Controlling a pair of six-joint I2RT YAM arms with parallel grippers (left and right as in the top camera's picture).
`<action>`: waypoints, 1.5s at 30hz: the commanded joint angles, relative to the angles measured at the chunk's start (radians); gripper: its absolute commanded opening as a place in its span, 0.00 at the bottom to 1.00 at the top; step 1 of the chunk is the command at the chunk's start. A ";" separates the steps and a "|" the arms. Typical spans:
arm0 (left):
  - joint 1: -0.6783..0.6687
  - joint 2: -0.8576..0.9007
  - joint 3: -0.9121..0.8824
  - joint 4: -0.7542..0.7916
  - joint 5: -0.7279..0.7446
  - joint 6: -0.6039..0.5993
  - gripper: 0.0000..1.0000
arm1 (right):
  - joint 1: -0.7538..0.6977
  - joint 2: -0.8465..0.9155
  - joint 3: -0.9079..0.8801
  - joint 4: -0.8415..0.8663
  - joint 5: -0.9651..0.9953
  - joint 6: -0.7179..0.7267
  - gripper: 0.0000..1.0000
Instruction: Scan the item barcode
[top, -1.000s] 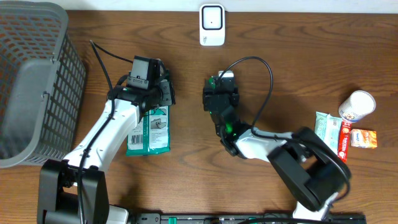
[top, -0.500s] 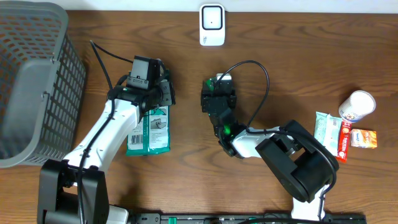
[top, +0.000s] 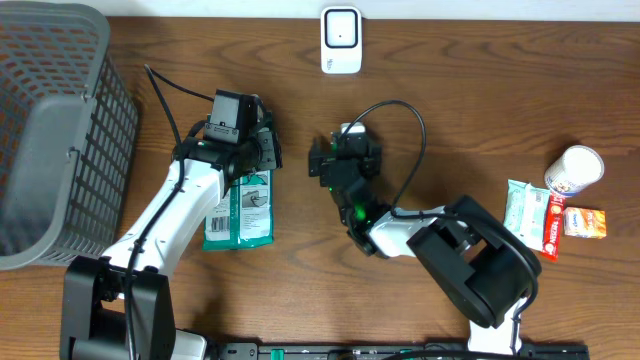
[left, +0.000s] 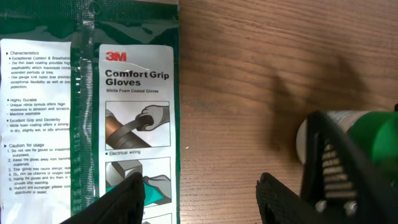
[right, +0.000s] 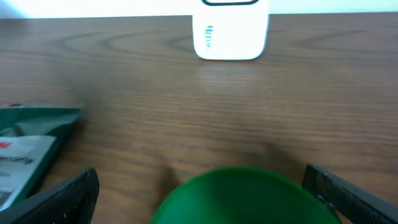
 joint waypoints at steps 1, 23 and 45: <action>-0.002 0.007 -0.014 0.001 -0.013 0.006 0.58 | 0.023 0.008 0.000 0.002 0.039 -0.021 0.99; -0.002 0.007 -0.014 0.001 -0.013 0.006 0.58 | 0.105 -0.472 0.002 -0.341 0.165 -0.195 0.99; -0.002 0.007 0.054 -0.113 -0.012 0.005 0.56 | -0.431 -0.805 0.623 -1.626 -0.544 0.027 0.99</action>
